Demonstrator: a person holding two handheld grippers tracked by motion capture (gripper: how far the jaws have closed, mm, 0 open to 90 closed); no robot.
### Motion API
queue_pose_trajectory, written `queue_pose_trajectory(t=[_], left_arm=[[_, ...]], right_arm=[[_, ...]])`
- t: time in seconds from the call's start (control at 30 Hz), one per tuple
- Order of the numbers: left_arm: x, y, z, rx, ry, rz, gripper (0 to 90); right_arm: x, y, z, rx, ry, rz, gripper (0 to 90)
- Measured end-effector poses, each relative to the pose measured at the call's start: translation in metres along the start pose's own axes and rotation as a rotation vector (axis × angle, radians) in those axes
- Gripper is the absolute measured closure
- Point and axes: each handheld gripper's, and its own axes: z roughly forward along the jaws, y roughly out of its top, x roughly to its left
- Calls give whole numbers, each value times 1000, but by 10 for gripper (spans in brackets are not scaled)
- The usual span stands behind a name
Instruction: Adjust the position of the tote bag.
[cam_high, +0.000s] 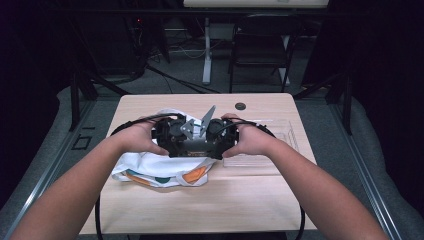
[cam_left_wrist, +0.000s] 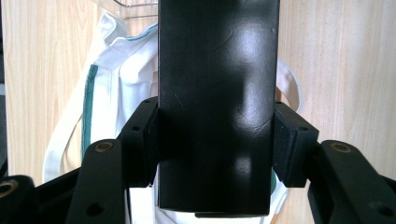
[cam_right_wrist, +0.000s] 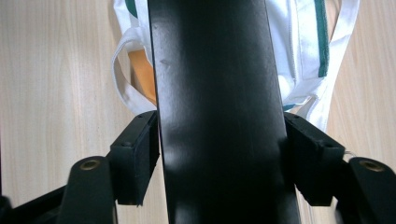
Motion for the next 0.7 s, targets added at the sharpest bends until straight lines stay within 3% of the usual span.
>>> queue_pose_trajectory(t=[0.13,0.17,0.2,0.23,0.27,0.43,0.53,0.7], left_arm=[[-3,2,1,-5,-10,-22,436],[-1,3,1,9,4,23,436],[-1,3,1,9,4,23,436],[-4,2,2,0,-11,-22,436],[-5,2,2,4,-16,-26,435],[-4,4,2,1,-9,-4,435],[-3,4,2,-11,14,30,434],[-2,4,3,-21,8,34,428]], right_arm=[[2,1,3,-6,12,-1,363],[1,1,3,8,13,-12,371],[1,1,3,8,13,-12,371],[2,0,3,10,16,-10,385],[1,0,4,11,22,-8,397],[0,-1,4,24,24,-14,401],[0,-2,4,27,25,-20,409],[1,-2,5,34,31,-13,418]])
